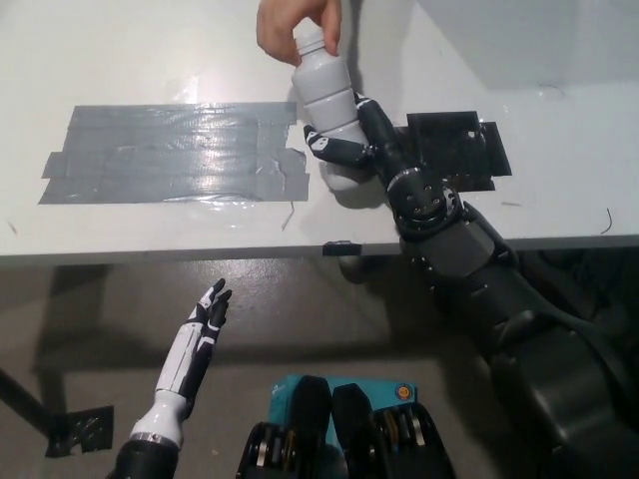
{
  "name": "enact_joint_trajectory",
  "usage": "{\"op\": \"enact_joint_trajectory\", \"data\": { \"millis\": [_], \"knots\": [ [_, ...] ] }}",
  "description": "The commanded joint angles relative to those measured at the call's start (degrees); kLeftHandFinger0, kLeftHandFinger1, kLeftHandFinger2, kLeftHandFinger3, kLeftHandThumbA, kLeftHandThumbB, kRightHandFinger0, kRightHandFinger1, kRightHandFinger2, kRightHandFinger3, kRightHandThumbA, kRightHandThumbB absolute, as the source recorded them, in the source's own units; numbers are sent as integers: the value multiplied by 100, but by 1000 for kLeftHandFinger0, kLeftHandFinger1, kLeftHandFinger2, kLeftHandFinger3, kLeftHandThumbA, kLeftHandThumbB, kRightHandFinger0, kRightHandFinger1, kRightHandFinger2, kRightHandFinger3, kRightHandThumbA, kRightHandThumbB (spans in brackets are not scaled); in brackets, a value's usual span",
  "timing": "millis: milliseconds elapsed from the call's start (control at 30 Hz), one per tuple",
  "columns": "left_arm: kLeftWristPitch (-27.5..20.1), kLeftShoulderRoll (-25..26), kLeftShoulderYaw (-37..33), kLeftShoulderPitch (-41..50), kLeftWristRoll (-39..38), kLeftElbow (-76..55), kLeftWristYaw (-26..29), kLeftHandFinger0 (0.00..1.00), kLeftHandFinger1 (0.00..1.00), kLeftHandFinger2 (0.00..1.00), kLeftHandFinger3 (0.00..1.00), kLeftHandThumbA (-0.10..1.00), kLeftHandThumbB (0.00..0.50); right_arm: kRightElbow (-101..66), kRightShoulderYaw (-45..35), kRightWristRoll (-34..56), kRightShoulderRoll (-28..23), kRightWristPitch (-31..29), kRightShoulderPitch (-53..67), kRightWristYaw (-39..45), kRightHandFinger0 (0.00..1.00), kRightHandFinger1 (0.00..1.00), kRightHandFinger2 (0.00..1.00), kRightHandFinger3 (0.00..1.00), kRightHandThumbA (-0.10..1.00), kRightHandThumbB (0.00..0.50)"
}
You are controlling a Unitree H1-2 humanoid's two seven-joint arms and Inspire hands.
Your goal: A white bottle is kept in the middle of the desk infront of the robot and the robot picks it up with its right hand and passes it to a person
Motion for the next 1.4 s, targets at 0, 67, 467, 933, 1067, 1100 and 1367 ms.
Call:
{"op": "enact_joint_trajectory", "data": {
  "millis": [0,67,467,933,1067,1100,1367],
  "knots": [
    [33,15,-27,-95,-19,-188,-33,1000,1000,1000,1000,1000,146,-211,9,4,-36,-271,-307,331,1000,1000,1000,1000,684,498],
    [23,27,-28,-101,-6,-184,-26,1000,1000,1000,1000,1000,144,-245,51,-15,-94,-296,-275,489,1000,1000,1000,1000,796,500],
    [-97,46,-17,-138,-45,-118,-43,1000,1000,1000,1000,1000,138,-796,-172,93,-458,-481,-81,133,1000,1000,1000,1000,969,500],
    [-36,58,-15,-139,-70,-124,-87,1000,1000,1000,1000,1000,119,-3966,-574,455,-873,415,1208,730,1000,1000,1000,1000,1000,500],
    [-109,72,-20,-152,-33,-49,-58,1000,1000,1000,1000,1000,124,-5514,-616,659,-962,886,1861,943,1000,1000,1000,1000,1000,500],
    [-158,75,-18,-176,-40,13,-56,1000,1000,1000,1000,1000,121,-5981,-623,754,-983,971,2064,1005,1000,1000,1000,1000,1000,500],
    [-108,55,-13,-186,4,-14,-6,1000,1000,1000,1000,1000,124,-8825,-526,1232,-1092,901,3531,1201,1000,1000,1000,1000,1000,480]
  ]
}}
